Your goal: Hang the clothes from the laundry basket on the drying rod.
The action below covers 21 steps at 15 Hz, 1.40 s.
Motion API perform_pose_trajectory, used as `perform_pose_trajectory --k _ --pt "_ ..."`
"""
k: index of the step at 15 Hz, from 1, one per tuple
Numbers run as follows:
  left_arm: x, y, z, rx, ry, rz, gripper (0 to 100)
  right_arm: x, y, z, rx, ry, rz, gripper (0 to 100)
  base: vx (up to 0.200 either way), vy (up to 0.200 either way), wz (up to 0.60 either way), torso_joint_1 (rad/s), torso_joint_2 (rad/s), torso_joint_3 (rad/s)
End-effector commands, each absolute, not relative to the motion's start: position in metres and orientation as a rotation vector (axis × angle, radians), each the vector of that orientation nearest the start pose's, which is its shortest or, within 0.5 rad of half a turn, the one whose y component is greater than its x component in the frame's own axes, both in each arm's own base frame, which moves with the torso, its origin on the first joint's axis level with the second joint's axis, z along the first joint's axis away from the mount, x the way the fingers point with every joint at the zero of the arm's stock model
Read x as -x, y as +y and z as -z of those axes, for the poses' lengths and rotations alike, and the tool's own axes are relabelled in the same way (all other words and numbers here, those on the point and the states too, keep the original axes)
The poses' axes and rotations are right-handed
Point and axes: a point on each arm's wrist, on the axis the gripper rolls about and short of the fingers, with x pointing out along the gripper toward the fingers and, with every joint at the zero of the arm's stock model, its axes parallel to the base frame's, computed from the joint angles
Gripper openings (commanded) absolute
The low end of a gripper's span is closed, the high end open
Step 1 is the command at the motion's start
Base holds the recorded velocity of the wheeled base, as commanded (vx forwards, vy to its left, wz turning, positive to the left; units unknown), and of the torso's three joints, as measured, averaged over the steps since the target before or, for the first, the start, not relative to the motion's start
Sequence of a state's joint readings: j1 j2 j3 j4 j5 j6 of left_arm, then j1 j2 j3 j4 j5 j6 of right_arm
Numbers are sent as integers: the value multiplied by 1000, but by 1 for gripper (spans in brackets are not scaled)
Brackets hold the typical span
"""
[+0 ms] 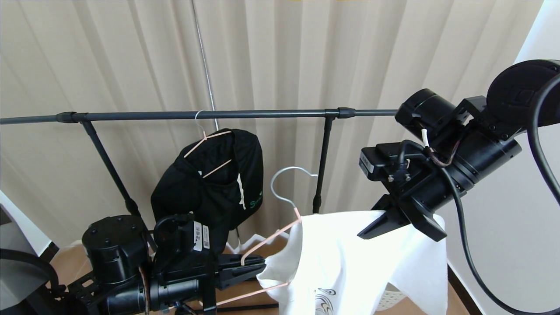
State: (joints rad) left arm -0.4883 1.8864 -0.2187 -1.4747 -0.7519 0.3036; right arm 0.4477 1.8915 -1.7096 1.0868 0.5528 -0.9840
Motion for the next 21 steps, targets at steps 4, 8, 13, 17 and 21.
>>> perform_pose_trajectory --k 4,8,13,17,21 --pt "-211 -130 -81 -238 -5 1259 100 -268 142 -239 704 760 -1412 0 0 0 0 0 0 0" --pt "-213 -116 -76 -203 31 1246 100 -263 137 -242 702 761 -1407 0 0 0 0 0 0 0" --pt "-214 -84 -101 34 100 1072 100 -264 130 -262 790 700 -1238 0 0 0 0 0 0 0" --pt "-220 -82 -86 85 192 949 100 -265 132 -281 885 565 -1042 0 0 0 0 0 0 0" --pt "-230 -101 -67 87 259 879 100 -260 135 -287 917 497 -928 0 0 0 0 0 0 0"
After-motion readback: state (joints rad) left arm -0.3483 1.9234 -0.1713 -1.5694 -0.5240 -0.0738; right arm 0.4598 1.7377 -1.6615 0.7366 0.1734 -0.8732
